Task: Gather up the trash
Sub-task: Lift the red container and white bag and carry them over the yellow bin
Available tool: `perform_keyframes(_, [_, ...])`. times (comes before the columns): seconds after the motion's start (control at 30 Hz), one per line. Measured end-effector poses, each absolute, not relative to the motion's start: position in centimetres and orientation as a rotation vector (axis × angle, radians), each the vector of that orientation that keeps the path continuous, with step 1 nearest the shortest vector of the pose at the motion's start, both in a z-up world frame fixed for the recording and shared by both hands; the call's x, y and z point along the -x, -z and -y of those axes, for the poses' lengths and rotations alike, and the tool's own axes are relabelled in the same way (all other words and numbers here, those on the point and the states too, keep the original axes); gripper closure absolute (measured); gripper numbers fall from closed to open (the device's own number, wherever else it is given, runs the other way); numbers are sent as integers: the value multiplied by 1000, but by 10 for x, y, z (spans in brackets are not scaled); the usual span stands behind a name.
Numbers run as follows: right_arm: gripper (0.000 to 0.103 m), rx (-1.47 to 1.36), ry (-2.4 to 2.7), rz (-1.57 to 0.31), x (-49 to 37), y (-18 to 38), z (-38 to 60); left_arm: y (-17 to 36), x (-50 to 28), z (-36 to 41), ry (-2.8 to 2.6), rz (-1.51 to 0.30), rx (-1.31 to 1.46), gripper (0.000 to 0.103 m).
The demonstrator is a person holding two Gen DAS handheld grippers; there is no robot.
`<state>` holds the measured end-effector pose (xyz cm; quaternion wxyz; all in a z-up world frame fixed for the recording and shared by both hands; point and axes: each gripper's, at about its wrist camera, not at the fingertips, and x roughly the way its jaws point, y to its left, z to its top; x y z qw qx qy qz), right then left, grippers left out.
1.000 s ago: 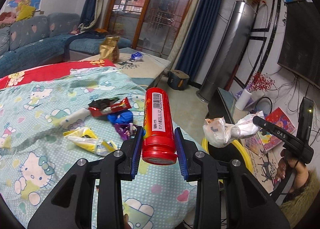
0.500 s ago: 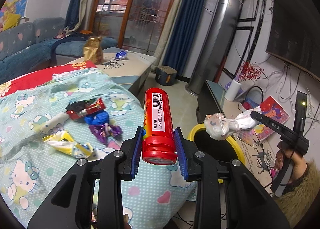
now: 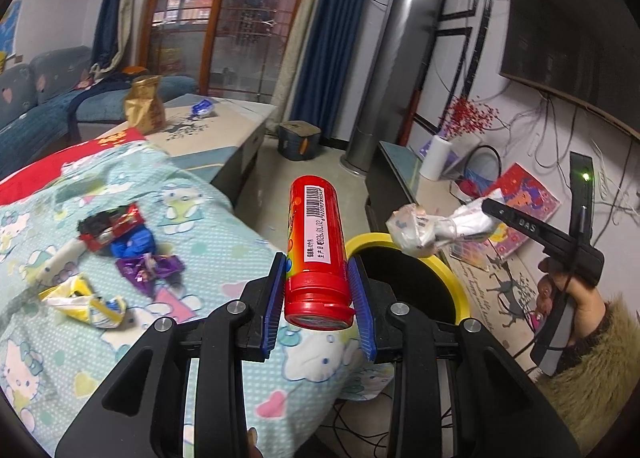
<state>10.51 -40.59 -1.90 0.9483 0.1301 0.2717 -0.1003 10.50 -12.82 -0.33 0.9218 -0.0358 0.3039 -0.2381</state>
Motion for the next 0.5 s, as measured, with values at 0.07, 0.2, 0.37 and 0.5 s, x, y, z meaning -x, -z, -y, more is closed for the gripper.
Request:
perform_keyframes(0.07, [84, -253, 223, -552, -105, 20, 408, 5, -105, 136, 507, -627, 64, 73])
perform_keyframes(0.2, [84, -233, 254, -551, -104, 22, 413, 8, -104, 154, 545, -631, 40, 73])
perform_keyframes(0.37, [84, -218, 286, -555, -105, 26, 420, 13, -105, 172, 581, -638, 17, 73])
perform_keyframes(0.5, [84, -218, 310, -559, -105, 29, 425, 18, -107, 184, 603, -645, 6, 73])
